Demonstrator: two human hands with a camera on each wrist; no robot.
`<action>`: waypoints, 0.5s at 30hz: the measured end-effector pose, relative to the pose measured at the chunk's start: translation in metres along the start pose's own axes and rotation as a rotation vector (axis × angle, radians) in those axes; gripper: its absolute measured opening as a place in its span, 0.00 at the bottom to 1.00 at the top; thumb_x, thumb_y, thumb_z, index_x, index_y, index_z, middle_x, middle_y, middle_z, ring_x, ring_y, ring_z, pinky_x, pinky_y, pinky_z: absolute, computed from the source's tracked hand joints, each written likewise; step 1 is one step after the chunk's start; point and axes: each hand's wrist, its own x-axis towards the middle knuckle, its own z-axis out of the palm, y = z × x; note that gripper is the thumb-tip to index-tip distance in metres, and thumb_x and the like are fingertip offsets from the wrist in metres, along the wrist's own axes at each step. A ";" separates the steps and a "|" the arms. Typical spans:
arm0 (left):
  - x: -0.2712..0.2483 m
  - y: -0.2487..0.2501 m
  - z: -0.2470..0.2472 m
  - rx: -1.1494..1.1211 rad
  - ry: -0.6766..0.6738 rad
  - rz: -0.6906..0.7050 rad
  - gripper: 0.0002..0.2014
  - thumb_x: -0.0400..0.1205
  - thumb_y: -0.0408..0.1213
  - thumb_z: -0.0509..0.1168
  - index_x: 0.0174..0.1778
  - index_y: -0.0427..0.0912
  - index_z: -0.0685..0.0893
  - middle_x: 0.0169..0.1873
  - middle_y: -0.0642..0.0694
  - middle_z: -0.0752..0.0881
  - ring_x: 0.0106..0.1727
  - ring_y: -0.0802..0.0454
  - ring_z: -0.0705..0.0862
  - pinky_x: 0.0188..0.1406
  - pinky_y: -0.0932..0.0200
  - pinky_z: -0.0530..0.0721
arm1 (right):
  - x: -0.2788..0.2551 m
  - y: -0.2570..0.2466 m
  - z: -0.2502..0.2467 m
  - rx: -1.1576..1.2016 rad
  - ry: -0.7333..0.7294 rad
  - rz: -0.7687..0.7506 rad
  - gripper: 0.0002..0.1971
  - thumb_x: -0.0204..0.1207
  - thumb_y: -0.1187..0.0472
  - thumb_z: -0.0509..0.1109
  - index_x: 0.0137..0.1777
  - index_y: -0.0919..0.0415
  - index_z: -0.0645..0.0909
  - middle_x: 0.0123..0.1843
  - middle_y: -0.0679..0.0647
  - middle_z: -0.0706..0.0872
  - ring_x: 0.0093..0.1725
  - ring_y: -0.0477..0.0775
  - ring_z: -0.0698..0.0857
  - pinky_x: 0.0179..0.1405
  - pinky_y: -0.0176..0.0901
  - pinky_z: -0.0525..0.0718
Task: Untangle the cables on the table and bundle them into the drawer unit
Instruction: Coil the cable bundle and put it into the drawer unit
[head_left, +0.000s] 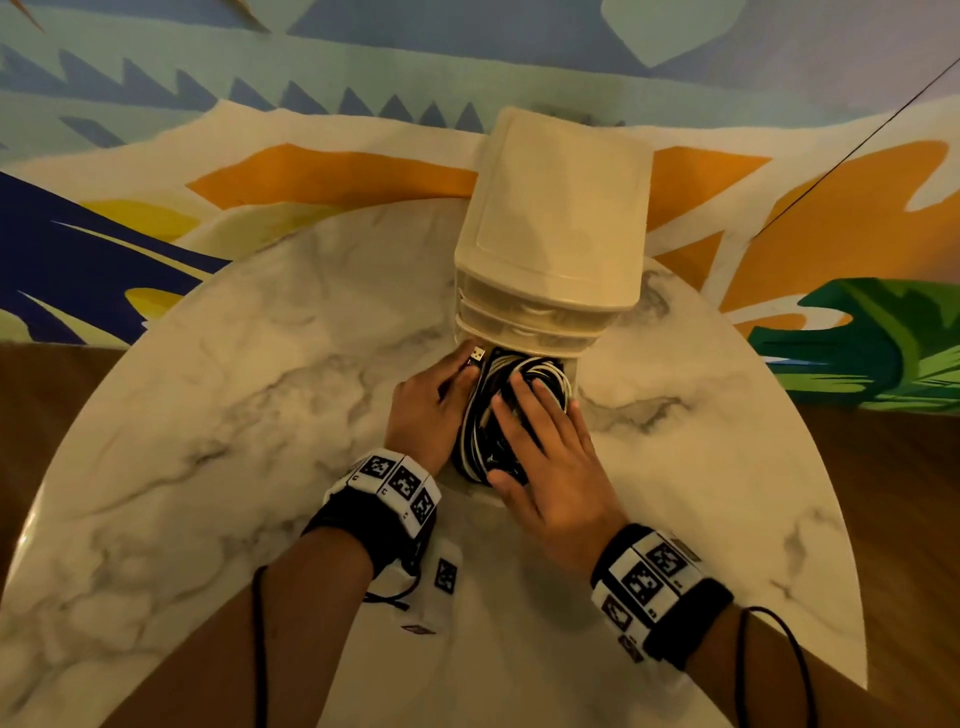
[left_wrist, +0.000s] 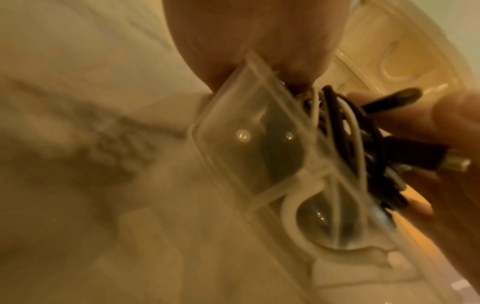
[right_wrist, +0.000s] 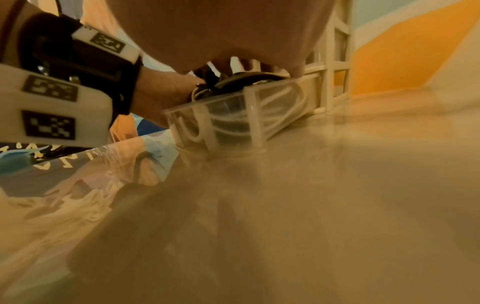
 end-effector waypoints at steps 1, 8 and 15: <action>0.000 0.002 0.001 -0.035 0.005 -0.022 0.17 0.84 0.40 0.61 0.69 0.56 0.79 0.57 0.57 0.86 0.48 0.78 0.81 0.54 0.82 0.73 | 0.002 -0.002 -0.003 0.010 -0.008 0.009 0.32 0.82 0.37 0.44 0.84 0.48 0.46 0.86 0.49 0.43 0.85 0.53 0.41 0.82 0.62 0.42; 0.009 0.007 0.013 0.183 0.063 -0.006 0.18 0.86 0.45 0.55 0.72 0.59 0.76 0.61 0.49 0.86 0.60 0.54 0.83 0.60 0.60 0.78 | 0.021 0.005 -0.007 -0.109 -0.132 0.037 0.40 0.76 0.32 0.49 0.84 0.48 0.45 0.86 0.47 0.40 0.84 0.58 0.38 0.80 0.69 0.40; 0.033 0.015 0.013 0.395 0.172 0.024 0.17 0.86 0.40 0.53 0.68 0.52 0.79 0.58 0.43 0.86 0.58 0.41 0.83 0.55 0.48 0.81 | 0.035 -0.002 -0.021 -0.163 -0.225 0.035 0.49 0.72 0.30 0.62 0.83 0.45 0.36 0.85 0.48 0.33 0.82 0.64 0.31 0.78 0.70 0.38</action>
